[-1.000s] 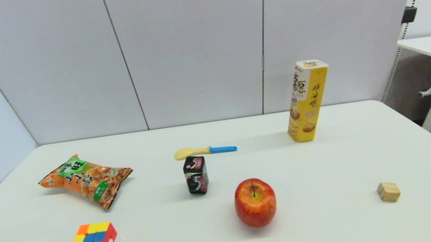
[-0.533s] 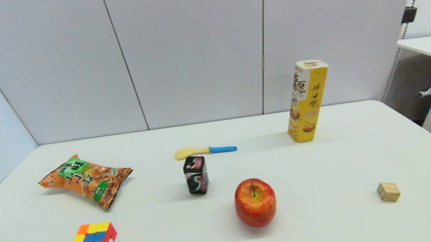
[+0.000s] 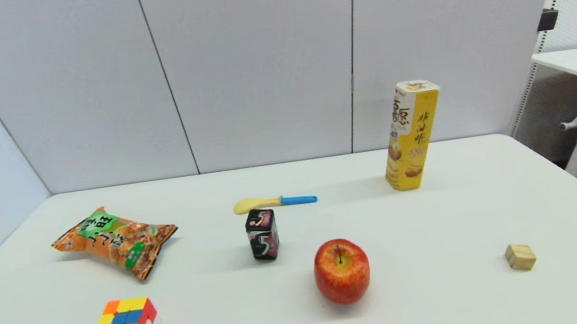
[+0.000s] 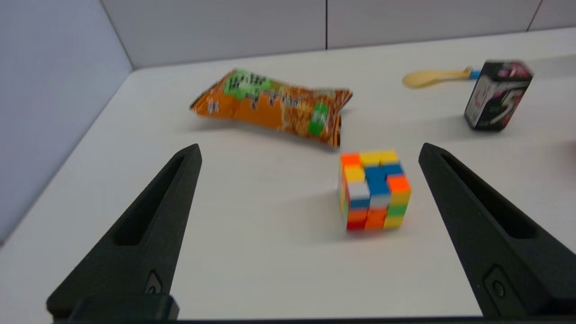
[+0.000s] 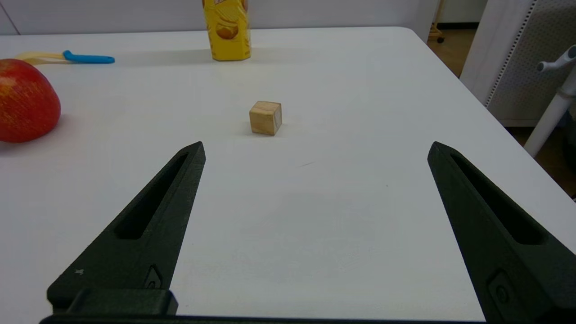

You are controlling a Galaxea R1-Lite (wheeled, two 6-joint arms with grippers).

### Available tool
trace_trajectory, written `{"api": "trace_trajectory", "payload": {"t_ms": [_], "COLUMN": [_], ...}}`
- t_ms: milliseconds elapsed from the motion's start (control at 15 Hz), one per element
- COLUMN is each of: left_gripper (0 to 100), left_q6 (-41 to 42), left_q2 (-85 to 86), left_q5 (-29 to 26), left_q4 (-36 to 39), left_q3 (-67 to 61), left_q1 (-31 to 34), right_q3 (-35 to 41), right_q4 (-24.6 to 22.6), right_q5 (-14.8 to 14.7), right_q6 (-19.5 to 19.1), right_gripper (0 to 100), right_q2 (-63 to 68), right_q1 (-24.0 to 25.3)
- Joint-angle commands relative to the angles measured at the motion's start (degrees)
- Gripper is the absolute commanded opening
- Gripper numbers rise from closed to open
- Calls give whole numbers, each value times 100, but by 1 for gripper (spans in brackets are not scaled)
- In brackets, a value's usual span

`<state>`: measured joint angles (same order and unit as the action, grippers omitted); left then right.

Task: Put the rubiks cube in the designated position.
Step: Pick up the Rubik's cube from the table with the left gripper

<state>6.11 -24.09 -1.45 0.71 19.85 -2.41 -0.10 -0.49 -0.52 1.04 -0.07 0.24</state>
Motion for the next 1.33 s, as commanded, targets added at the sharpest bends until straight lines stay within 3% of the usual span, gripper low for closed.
{"api": "trace_trajectory", "payload": {"t_ms": [67,533,1333], "left_gripper": [100,100,100], "left_q6": [-48,-822,-1323], "left_q2": [-2284,-3559,-5317], "left_q5": [22,435,444], "left_q4": [-194,-2365,-3164], "left_q3": [1847,3183,3298], "left_q1": [-945,-1560,-1648], "right_q3": [1,1,1], "right_q4": [-4,-4,-4], "right_q5": [0,0,0], "right_q6": [2,2,2], "right_gripper": [100,100,100], "right_q2": [7,7,7], "right_q1": [2,2,2]}}
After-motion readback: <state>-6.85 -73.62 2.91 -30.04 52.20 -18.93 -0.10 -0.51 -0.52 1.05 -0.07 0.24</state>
